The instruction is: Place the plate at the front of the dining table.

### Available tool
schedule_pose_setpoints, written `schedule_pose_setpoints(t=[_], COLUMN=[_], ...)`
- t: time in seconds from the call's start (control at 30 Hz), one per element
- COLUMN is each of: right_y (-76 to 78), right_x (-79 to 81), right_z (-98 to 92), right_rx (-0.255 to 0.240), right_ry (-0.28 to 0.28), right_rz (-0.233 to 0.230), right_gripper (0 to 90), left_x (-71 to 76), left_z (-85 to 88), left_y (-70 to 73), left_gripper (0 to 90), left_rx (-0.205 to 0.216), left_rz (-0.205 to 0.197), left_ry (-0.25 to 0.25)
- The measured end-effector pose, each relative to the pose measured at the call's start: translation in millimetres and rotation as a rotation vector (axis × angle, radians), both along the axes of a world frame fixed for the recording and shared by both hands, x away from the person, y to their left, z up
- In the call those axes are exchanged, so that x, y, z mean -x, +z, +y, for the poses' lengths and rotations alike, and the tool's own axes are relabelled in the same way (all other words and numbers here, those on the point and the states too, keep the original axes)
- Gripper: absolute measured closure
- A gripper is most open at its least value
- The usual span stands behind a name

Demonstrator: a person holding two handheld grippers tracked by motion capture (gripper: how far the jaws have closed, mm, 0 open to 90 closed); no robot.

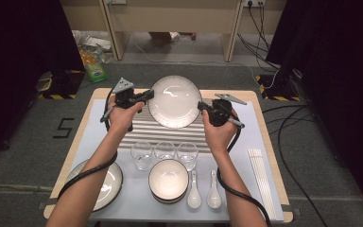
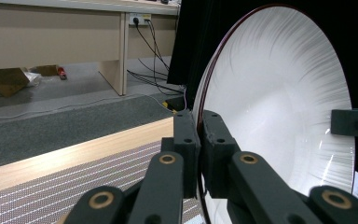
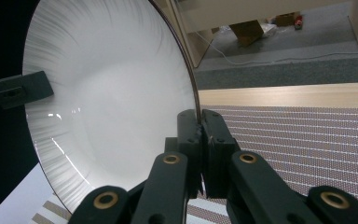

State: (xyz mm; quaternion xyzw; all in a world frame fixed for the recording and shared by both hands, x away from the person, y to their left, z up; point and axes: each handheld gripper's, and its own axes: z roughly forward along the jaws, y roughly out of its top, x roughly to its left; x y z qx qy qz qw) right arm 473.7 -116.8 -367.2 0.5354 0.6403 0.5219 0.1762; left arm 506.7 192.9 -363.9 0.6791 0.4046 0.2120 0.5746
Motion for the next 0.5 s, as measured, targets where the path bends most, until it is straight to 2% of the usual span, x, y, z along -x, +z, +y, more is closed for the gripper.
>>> schedule_pose_setpoints(t=[0.5], right_y=[-4.2], right_x=[-4.1], right_z=[1.3], right_rx=[-0.002], right_ry=[0.000], right_rz=[0.018], right_gripper=[87.4], left_x=[-4.5], left_z=[0.9], left_y=[-4.2], left_gripper=[85.3], left_rx=[-0.004], left_rz=[0.019], left_ry=[0.006])
